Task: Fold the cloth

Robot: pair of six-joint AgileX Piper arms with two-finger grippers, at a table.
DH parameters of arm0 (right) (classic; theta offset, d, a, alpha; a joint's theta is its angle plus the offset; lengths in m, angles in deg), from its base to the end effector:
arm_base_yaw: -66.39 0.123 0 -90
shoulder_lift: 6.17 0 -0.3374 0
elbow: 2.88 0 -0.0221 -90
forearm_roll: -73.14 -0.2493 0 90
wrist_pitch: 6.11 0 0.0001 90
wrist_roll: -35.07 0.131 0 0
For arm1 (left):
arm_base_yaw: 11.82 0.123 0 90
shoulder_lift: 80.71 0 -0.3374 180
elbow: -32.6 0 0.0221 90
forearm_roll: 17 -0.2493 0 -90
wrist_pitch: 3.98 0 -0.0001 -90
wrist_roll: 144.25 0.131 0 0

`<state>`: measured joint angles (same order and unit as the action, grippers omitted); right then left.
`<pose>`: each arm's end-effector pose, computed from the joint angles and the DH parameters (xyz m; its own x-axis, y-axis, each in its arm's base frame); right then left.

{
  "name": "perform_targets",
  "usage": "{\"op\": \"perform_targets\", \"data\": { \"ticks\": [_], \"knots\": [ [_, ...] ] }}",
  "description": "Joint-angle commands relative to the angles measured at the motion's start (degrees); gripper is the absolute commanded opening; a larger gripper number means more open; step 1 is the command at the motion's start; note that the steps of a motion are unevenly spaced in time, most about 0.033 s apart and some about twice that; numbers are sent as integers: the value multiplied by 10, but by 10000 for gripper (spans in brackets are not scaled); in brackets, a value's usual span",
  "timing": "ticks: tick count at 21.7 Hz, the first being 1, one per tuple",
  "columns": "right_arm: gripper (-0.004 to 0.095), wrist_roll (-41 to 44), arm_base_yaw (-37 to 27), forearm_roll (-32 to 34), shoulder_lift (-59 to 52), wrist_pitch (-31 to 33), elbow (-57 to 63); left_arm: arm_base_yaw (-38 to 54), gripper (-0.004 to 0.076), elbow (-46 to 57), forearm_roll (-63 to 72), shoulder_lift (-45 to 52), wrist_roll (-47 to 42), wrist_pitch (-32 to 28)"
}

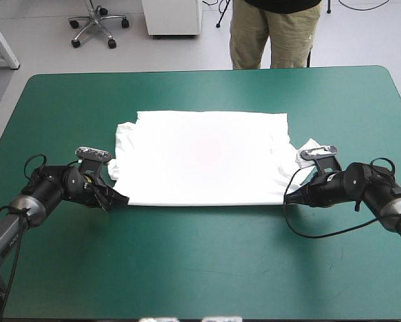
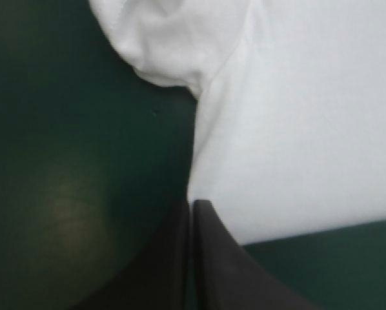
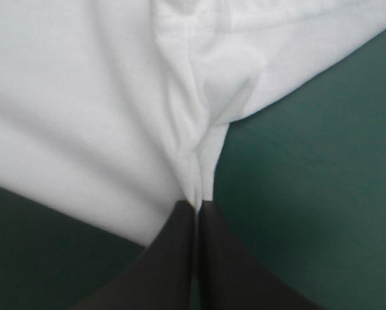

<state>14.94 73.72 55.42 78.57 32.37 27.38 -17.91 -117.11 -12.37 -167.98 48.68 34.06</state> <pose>0.2591 0.0584 0.2599 -0.8493 -0.2142 -0.4826 -0.3048 0.9452 0.1169 0.2671 -0.0351 0.2452 -0.8727 0.2551 -0.4164 0.2707 0.9624 0.0222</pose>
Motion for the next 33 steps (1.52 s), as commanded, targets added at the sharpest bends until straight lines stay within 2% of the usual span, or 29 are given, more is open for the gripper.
{"op": "perform_targets", "data": {
  "ticks": [1,8,10,12,14,16,19,22,25,28,33],
  "knots": [
    [-13,6,-5,14,-33,16,-12,0,-9,-13,-26,22,-22,33],
    [-1,-3,-5,-10,-33,35,-12,0,-9,-13,14,22,9,44],
    [100,-3,-5,-11,-33,43,-12,0,1,-13,38,22,30,45],
    [273,0,-5,-11,-33,45,-13,0,74,-13,67,22,49,48],
    [426,12,-5,-11,-40,52,-17,0,209,-15,68,22,49,54],
    [466,25,-5,-6,-49,56,-32,0,303,-19,68,26,46,58],
    [469,44,-6,7,-69,44,-67,0,384,-38,72,39,39,62],
    [469,75,-25,29,-72,21,-114,0,394,-67,89,53,35,53],
    [469,71,-70,19,-49,21,-166,0,394,-99,97,53,35,45],
    [469,25,-123,-7,37,63,-245,0,394,-131,119,44,38,36],
    [469,25,-124,-6,170,81,-323,0,393,-133,128,43,48,21]
  ]
}}
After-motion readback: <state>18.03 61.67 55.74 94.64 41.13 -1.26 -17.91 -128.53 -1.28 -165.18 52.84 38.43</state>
